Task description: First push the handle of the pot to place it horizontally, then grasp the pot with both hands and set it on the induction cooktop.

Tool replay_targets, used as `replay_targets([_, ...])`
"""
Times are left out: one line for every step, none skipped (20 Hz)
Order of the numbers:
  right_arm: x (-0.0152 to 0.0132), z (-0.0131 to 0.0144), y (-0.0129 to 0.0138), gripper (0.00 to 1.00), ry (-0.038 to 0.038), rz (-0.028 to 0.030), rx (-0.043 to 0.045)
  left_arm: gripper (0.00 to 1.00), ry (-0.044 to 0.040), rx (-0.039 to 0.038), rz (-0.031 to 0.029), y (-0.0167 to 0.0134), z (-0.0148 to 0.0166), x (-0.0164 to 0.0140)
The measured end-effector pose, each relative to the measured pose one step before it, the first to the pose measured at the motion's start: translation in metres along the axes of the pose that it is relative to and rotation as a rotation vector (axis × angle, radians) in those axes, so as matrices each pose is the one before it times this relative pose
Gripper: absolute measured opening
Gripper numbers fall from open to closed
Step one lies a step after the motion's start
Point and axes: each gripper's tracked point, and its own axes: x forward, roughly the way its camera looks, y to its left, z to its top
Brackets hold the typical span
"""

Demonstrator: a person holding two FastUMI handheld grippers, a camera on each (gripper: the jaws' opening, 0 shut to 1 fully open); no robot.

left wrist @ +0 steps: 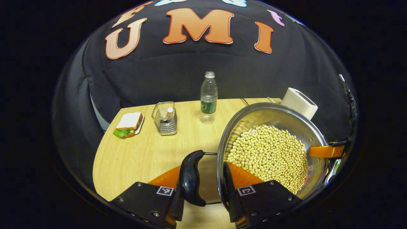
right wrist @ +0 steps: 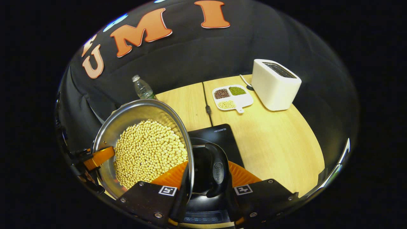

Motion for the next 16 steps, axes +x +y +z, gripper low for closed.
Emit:
replay_targets([-0.00317, 0.00199, -0.00224, 0.51, 0.00160, -0.00276, 0.00301, 0.57, 0.00146, 0.00348, -0.00314, -0.00129, 0.00035, 0.00127])
replay_targets([-0.00390, 0.00104, -0.00154, 0.51, 0.00246, -0.00391, 0.00331, 0.57, 0.00426, 0.00321, -0.00292, -0.00027, 0.00030, -0.00003])
replay_targets([-0.00080, 0.00181, -0.00076, 0.51, 0.00221, -0.00321, 0.00190, 0.57, 0.00253, 0.00147, -0.00294, 0.00059, 0.00050, -0.00037])
replay_targets([0.00213, -0.00262, 0.00250, 0.51, 0.00333, -0.00390, 0.00213, 0.57, 0.00425, 0.00100, -0.00214, 0.00008, 0.00025, 0.00093])
replay_targets([0.00245, -0.00183, 0.00266, 0.51, 0.00292, -0.00289, 0.00098, 0.57, 0.00366, 0.00023, -0.00152, 0.00081, 0.00082, 0.00022])
replay_targets([0.00275, -0.00315, 0.00266, 0.51, 0.00671, -0.00273, -0.00047, 0.57, 0.00474, -0.00016, -0.00146, -0.00072, -0.00081, 0.00002])
replay_targets([0.00016, 0.00100, -0.00015, 0.51, 0.00327, -0.00142, 0.00057, 0.57, 0.00431, -0.00111, -0.00158, 0.00006, -0.00026, 0.00051])
replay_targets([0.00036, -0.00021, 0.00068, 0.51, 0.00623, -0.00184, -0.00046, 0.57, 0.00659, -0.00116, -0.00074, 0.00020, -0.00009, 0.00083])
replay_targets([-0.00083, -0.00003, -0.00074, 0.51, 0.00613, -0.00135, 0.00013, 0.53, 0.00671, -0.00170, 0.00149, -0.00055, -0.00072, -0.00010])
replay_targets([-0.00045, 0.00028, 0.00016, 0.51, 0.00780, -0.00130, 0.00040, 0.53, 0.00932, -0.00142, 0.00060, -0.00154, -0.00178, 0.00140])
replay_targets([0.00064, 0.00104, 0.00043, 0.51, 0.00696, -0.00126, 0.00118, 0.53, 0.00951, -0.00087, 0.00034, -0.00044, -0.00097, 0.00056])
replay_targets([0.00014, 0.00070, 0.00070, 0.51, 0.00600, -0.00072, -0.00221, 0.57, 0.00837, 0.00007, -0.00021, -0.00034, 0.00017, -0.00011])
replay_targets([-0.00043, 0.00003, -0.00003, 0.51, 0.00452, -0.00126, 0.00237, 0.57, 0.00632, 0.00052, 0.00079, 0.00001, 0.00128, 0.00000])
replay_targets([-0.00044, -0.00065, -0.00021, 0.51, 0.00789, -0.00107, 0.00078, 0.61, 0.00661, 0.00163, 0.00086, 0.00042, 0.00028, -0.00058])
replay_targets([-0.00014, 0.00167, -0.00129, 0.51, 0.00415, -0.00177, 0.00244, 0.57, 0.00520, 0.00243, 0.00040, 0.00022, 0.00136, -0.00014])
replay_targets([0.00022, 0.00085, 0.00043, 0.51, 0.00510, -0.00215, -0.00065, 0.57, 0.00481, 0.00273, -0.00030, -0.00025, -0.00014, 0.00081])
